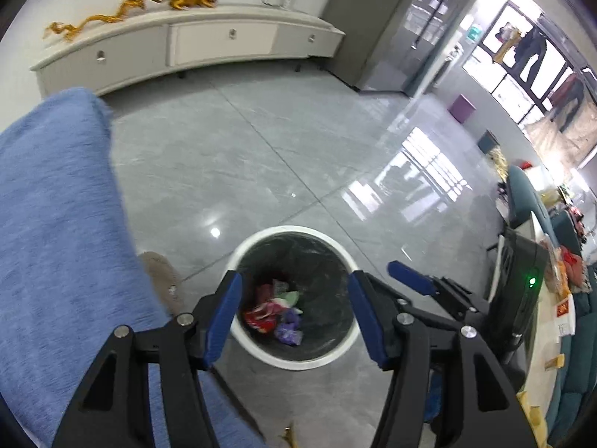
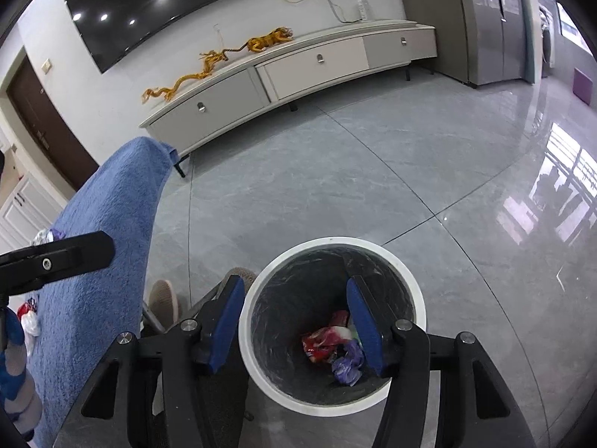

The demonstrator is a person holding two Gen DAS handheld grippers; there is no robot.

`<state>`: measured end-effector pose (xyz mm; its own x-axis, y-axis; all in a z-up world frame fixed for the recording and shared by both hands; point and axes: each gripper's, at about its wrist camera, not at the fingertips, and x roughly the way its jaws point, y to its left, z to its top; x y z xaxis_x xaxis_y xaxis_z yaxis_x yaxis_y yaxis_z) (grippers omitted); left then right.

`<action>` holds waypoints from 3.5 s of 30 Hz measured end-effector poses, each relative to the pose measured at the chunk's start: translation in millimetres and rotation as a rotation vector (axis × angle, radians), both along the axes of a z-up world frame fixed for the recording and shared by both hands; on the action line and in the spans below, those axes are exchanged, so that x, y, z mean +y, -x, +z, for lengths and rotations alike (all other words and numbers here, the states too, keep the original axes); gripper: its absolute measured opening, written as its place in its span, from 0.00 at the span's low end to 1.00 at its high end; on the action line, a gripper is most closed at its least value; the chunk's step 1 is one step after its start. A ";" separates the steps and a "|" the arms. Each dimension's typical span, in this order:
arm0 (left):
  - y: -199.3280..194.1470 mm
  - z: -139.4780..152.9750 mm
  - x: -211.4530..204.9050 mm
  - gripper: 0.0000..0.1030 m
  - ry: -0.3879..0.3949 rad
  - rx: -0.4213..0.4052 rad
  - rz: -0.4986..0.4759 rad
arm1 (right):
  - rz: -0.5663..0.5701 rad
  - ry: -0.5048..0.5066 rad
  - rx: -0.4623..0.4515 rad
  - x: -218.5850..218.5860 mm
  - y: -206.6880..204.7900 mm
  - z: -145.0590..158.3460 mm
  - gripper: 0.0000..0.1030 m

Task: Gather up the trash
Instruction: 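Move both tools back over the remaining trash on the rug, then grasp the white plastic bag with the left tool while the right tool grasps the purple-white wrapper, then carry both items over the bin and open both tools to drop them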

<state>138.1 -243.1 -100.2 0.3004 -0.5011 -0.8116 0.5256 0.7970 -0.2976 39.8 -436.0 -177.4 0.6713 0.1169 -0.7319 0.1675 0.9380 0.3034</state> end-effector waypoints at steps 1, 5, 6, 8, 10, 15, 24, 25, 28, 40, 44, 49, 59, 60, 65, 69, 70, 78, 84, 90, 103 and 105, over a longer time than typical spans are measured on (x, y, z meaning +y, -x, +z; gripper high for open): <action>1.7 1.4 9.6 0.56 -0.001 -0.006 0.017 | 0.008 0.006 0.000 2.7 -0.3 1.6 0.54; 7.5 8.6 45.3 0.56 -0.011 -0.032 0.072 | 0.034 0.020 -0.032 17.7 -0.8 15.6 0.54; 10.9 12.0 56.0 0.56 -0.017 -0.044 0.084 | 0.035 0.020 -0.045 22.1 0.9 20.4 0.54; 17.4 18.2 71.8 0.56 -0.027 -0.066 0.102 | 0.035 0.014 -0.063 29.6 2.5 27.5 0.54; 29.1 26.6 94.7 0.56 -0.033 -0.095 0.126 | 0.041 0.005 -0.085 40.6 6.2 35.9 0.54; 58.4 54.8 163.4 0.56 -0.025 -0.181 0.200 | 0.082 0.006 -0.137 85.1 18.4 66.5 0.54; 109.4 89.5 294.3 0.56 -0.011 -0.287 0.368 | 0.178 0.055 -0.242 169.1 44.2 131.8 0.54; 114.7 91.9 308.9 0.56 -0.001 -0.295 0.391 | 0.196 0.066 -0.256 180.6 47.8 140.0 0.54; 124.8 97.1 351.1 0.56 0.009 -0.312 0.462 | 0.240 0.088 -0.281 207.6 53.7 156.0 0.54; 124.3 83.7 442.5 0.56 0.041 -0.288 0.626 | 0.359 0.132 -0.289 271.7 45.4 166.3 0.55; 103.6 73.1 441.1 0.56 0.042 -0.271 0.605 | 0.382 0.136 -0.243 279.9 16.1 147.7 0.55; 62.4 62.9 431.1 0.56 0.054 -0.251 0.553 | 0.433 0.128 -0.195 290.4 -28.2 124.4 0.55; -38.3 40.7 413.7 0.56 0.012 -0.216 0.483 | 0.543 0.083 -0.158 322.8 -119.8 84.3 0.56; -49.8 38.0 412.6 0.56 0.011 -0.204 0.473 | 0.552 0.084 -0.157 327.1 -126.8 81.7 0.57; -90.3 24.6 415.5 0.65 0.036 -0.151 0.487 | 0.606 0.076 -0.144 349.9 -156.0 69.5 0.60; -111.6 11.5 415.1 0.66 0.080 -0.092 0.468 | 0.637 0.096 -0.116 367.4 -173.4 58.4 0.61; -116.0 7.8 414.4 0.66 0.079 -0.079 0.463 | 0.640 0.099 -0.107 371.2 -177.2 56.1 0.61; -112.6 -5.0 406.5 0.57 0.054 -0.105 0.461 | 0.663 0.167 -0.066 382.5 -178.0 37.7 0.32; -84.7 5.0 406.1 0.42 0.091 -0.125 0.441 | 0.640 0.161 -0.084 368.7 -150.0 44.0 0.30; -48.1 31.3 410.7 0.40 0.167 -0.142 0.419 | 0.609 0.139 -0.099 350.6 -106.7 54.8 0.28; 55.4 54.7 417.0 0.40 0.216 -0.145 0.349 | 0.531 0.118 -0.134 317.6 -15.4 72.1 0.26; 63.1 61.3 419.6 0.40 0.225 -0.154 0.356 | 0.524 0.110 -0.146 312.0 -6.5 75.3 0.26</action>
<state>75.0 176.5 -38.9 0.5950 -0.5035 -0.6265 0.2820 0.8607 -0.4239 46.3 -124.0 -102.1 0.6395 0.3902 -0.6624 -0.3663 0.9122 0.1838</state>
